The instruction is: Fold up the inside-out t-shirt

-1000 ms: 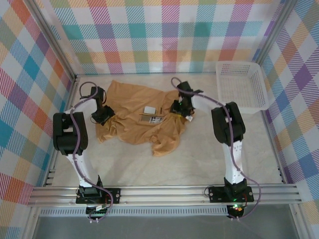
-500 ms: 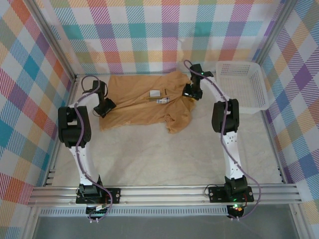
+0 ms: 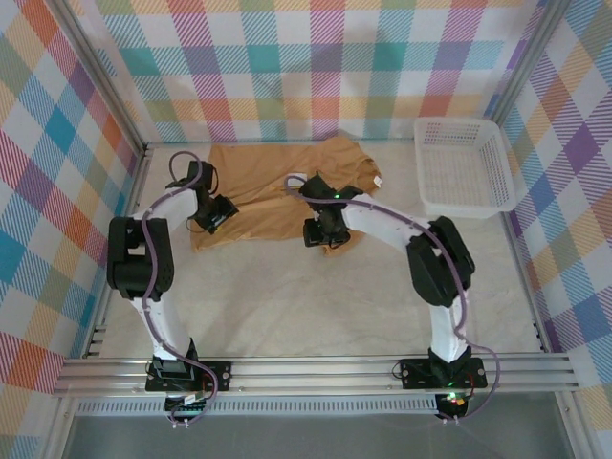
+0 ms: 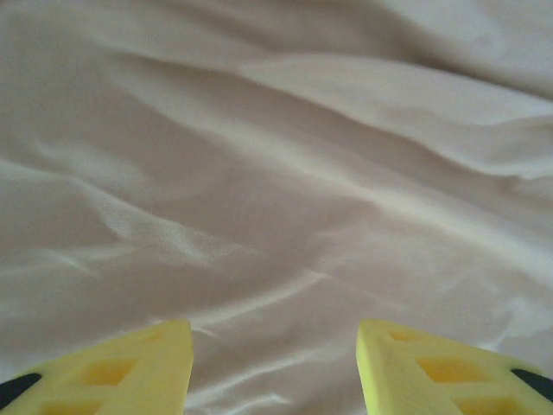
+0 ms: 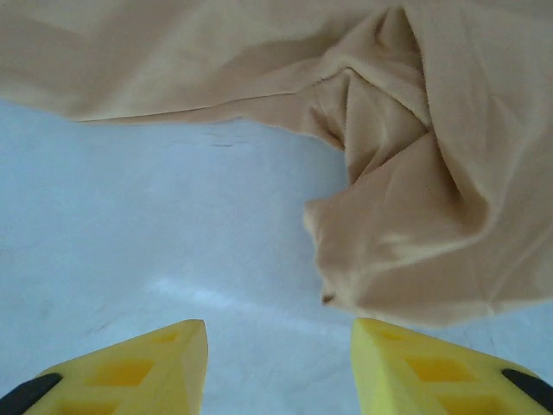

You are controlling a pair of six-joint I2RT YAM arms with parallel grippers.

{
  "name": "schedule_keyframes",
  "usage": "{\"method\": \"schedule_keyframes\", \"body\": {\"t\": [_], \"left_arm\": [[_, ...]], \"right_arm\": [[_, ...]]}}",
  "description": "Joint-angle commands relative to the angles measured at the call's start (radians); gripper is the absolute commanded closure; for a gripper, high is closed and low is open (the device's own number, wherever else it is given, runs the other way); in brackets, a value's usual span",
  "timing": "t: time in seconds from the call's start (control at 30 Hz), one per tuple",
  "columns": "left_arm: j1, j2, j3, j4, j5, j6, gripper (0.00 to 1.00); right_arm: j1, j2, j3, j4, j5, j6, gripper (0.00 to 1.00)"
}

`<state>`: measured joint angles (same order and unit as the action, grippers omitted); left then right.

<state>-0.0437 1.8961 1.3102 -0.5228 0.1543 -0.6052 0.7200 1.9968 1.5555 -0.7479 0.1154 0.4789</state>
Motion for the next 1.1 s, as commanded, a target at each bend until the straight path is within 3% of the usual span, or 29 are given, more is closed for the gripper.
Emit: {"method": "schedule_keyframes", "body": {"t": [0.0,0.1,0.27,0.4,0.6,0.77,0.9,0.97,1.07], "left_arm": [[0.012,0.036,-0.01,0.01,0.027,-0.015,0.47],[0.028,0.07,0.001,0.014,0.036,-0.024,0.47],[0.065,0.107,0.021,-0.021,-0.012,-0.028,0.48],[0.083,0.126,0.036,-0.054,-0.065,-0.024,0.49],[0.106,0.162,0.049,-0.068,-0.097,-0.026,0.53],[0.096,0.15,0.036,-0.06,-0.085,-0.028,0.54],[0.074,0.11,0.013,-0.056,-0.09,-0.03,0.53],[0.068,0.091,-0.004,-0.051,-0.09,-0.033,0.53],[0.061,0.071,-0.025,-0.043,-0.082,-0.038,0.53]], "right_arm": [[0.002,0.076,0.036,-0.028,0.108,0.052,0.53],[0.002,0.126,0.06,-0.032,0.139,0.046,0.58],[0.002,0.099,0.046,-0.063,0.181,0.025,1.0],[0.002,-0.067,-0.076,-0.073,0.137,-0.032,1.0],[0.002,-0.307,-0.409,-0.013,0.069,-0.064,1.0],[0.004,-0.363,-0.578,0.075,-0.022,-0.027,1.0],[0.031,-0.388,-0.597,0.168,-0.132,-0.001,1.0],[0.033,-0.431,-0.612,0.178,-0.09,0.067,0.99],[0.032,-0.533,-0.67,0.162,0.077,0.192,0.94]]}}
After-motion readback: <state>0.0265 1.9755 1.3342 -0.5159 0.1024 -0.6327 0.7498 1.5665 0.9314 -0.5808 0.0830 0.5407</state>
